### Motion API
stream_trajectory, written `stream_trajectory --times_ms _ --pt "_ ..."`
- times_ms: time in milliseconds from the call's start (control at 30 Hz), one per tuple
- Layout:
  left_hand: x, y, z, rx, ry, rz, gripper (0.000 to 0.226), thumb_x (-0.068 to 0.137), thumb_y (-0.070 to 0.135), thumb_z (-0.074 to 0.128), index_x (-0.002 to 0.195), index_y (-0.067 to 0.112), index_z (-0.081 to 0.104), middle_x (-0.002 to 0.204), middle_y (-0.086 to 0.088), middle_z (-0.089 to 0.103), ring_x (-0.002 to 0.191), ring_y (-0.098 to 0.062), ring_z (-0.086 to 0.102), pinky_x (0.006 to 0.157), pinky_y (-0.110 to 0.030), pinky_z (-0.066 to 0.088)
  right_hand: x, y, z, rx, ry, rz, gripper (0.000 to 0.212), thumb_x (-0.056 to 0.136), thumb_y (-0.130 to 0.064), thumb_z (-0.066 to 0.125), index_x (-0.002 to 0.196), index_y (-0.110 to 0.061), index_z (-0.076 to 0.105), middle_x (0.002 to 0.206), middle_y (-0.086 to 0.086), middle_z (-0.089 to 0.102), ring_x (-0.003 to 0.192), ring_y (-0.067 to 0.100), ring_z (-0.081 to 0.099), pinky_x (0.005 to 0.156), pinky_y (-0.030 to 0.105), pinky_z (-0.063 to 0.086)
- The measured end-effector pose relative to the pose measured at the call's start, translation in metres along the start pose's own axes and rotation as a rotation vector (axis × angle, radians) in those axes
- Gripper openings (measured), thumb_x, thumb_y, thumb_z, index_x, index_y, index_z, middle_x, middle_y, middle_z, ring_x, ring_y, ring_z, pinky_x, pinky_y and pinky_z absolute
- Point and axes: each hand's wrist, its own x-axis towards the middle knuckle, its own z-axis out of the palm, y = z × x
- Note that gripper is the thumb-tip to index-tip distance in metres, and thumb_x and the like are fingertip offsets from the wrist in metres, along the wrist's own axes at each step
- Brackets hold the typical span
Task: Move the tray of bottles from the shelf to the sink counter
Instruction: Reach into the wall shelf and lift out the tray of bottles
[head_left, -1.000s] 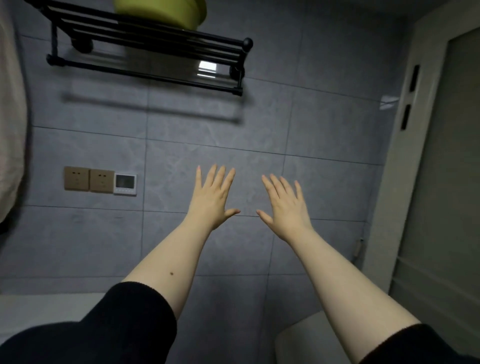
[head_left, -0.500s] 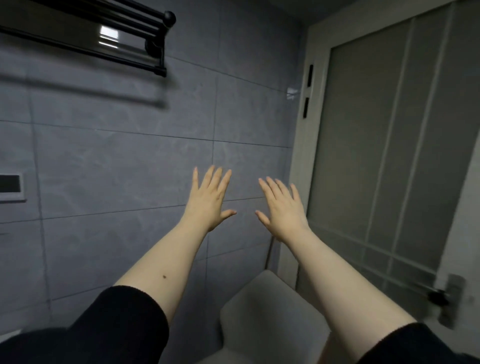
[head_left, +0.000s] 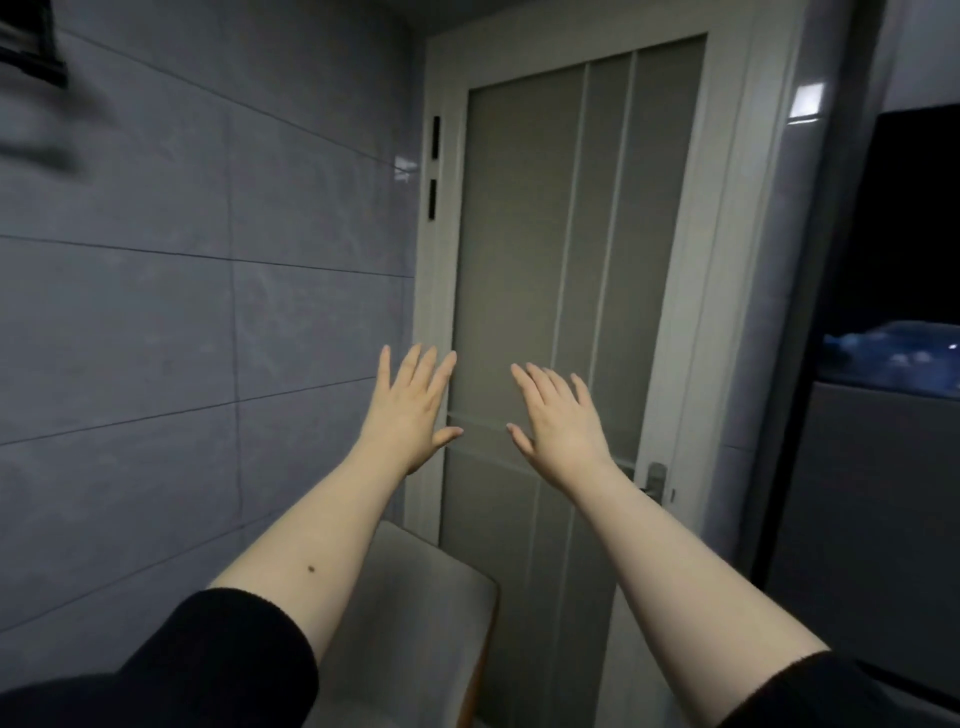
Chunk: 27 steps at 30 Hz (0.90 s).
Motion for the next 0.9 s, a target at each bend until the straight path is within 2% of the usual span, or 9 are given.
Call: stream_trajectory --times_ms 300,433,533,633,800,900 --pt "0.039 0.102 -0.015 -0.208 0.102 0.139 0.087 0.089 0.06 0.041 0.152 0.012 0.004 0.158 -0.01 0.017 0.148 -0.027 0.007 0.119 -0.049 0.001 -0.044 0.089 -0.032 -0.134 -0.013 0.084 0.063 0.087 -0.033 0.054 0.14 -0.011 0.027 0.14 0.01 0.044 0.126 0.028 0.041 0.109 0.045 0.028" --pt "0.056 0.157 -0.034 -0.304 0.164 0.228 0.079 0.09 0.055 0.045 0.149 0.01 0.019 0.15 -0.012 0.03 0.143 -0.03 0.021 0.118 -0.045 0.012 -0.07 0.14 -0.058 -0.219 0.03 0.118 0.05 0.087 -0.029 0.054 0.13 -0.008 0.041 0.122 0.011 0.057 0.107 0.03 0.054 0.094 0.042 0.041" --pt "0.066 0.195 -0.049 -0.378 0.202 0.315 0.067 0.088 0.047 0.053 0.139 0.006 0.039 0.135 -0.015 0.047 0.128 -0.032 0.042 0.109 -0.043 0.03 -0.089 0.177 -0.079 -0.266 0.053 0.139 0.042 0.086 -0.026 0.056 0.122 -0.008 0.047 0.11 0.011 0.062 0.097 0.031 0.058 0.085 0.042 0.045" --pt "0.076 0.231 -0.062 -0.445 0.241 0.393 0.054 0.085 0.041 0.059 0.123 0.003 0.054 0.115 -0.016 0.059 0.108 -0.035 0.056 0.09 -0.042 0.045 -0.109 0.21 -0.101 -0.311 0.069 0.169 0.037 0.084 -0.023 0.058 0.117 -0.008 0.051 0.106 0.012 0.063 0.092 0.03 0.059 0.081 0.042 0.047" --pt "0.089 0.284 -0.086 -0.526 0.311 0.473 0.045 0.093 0.039 0.048 0.126 0.009 0.049 0.119 -0.009 0.058 0.109 -0.027 0.054 0.084 -0.034 0.042 -0.141 0.256 -0.127 -0.39 0.045 0.244 0.037 0.083 -0.022 0.06 0.116 -0.006 0.052 0.104 0.014 0.064 0.092 0.032 0.061 0.08 0.043 0.049" --pt "0.098 0.316 -0.101 -0.581 0.321 0.508 0.042 0.094 0.037 0.048 0.125 0.008 0.049 0.118 -0.01 0.057 0.107 -0.028 0.055 0.079 -0.034 0.042 -0.158 0.283 -0.14 -0.447 0.043 0.286 0.037 0.08 -0.021 0.062 0.112 -0.006 0.054 0.1 0.014 0.065 0.09 0.033 0.061 0.078 0.041 0.049"
